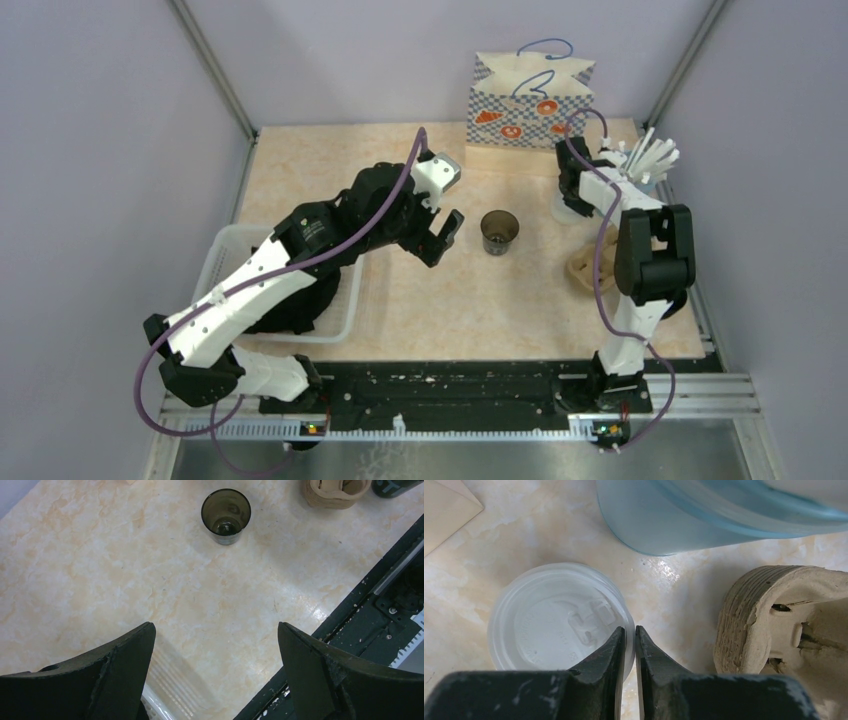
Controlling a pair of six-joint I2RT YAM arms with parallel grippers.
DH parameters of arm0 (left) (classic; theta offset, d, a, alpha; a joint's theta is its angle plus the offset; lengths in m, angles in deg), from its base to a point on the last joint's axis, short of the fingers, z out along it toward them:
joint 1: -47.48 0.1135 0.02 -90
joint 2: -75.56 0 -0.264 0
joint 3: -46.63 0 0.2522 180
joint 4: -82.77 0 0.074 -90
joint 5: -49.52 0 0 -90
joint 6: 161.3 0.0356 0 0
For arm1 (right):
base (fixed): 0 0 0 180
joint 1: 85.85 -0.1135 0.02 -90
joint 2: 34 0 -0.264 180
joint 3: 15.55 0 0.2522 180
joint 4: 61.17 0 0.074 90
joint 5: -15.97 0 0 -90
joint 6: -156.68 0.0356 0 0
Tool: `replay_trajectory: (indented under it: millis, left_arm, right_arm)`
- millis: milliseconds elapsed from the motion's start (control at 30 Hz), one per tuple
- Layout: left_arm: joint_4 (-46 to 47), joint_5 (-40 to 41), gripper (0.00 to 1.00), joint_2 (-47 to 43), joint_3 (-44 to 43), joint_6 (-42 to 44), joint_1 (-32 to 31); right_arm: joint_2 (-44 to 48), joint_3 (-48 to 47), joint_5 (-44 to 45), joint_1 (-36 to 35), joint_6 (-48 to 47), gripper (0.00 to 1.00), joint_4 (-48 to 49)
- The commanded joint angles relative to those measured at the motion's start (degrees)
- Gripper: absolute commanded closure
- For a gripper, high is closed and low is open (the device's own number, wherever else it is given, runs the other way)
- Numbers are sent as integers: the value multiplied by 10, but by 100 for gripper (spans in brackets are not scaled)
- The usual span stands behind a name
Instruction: Pack the takeout coffee
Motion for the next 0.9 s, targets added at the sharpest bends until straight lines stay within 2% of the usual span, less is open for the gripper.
replay_trajectory:
  millis: [0, 233, 867]
  left_arm:
    - [14, 1, 2, -13, -8, 5, -1]
    - [15, -2, 2, -15, -7, 4, -2]
    - [18, 2, 2, -13, -10, 7, -3]
  right_arm:
    - [8, -11, 4, 5, -4, 86, -6]
    - [11, -11, 3, 5, -17, 78, -6]
    - [18, -25, 6, 5, -27, 89, -17]
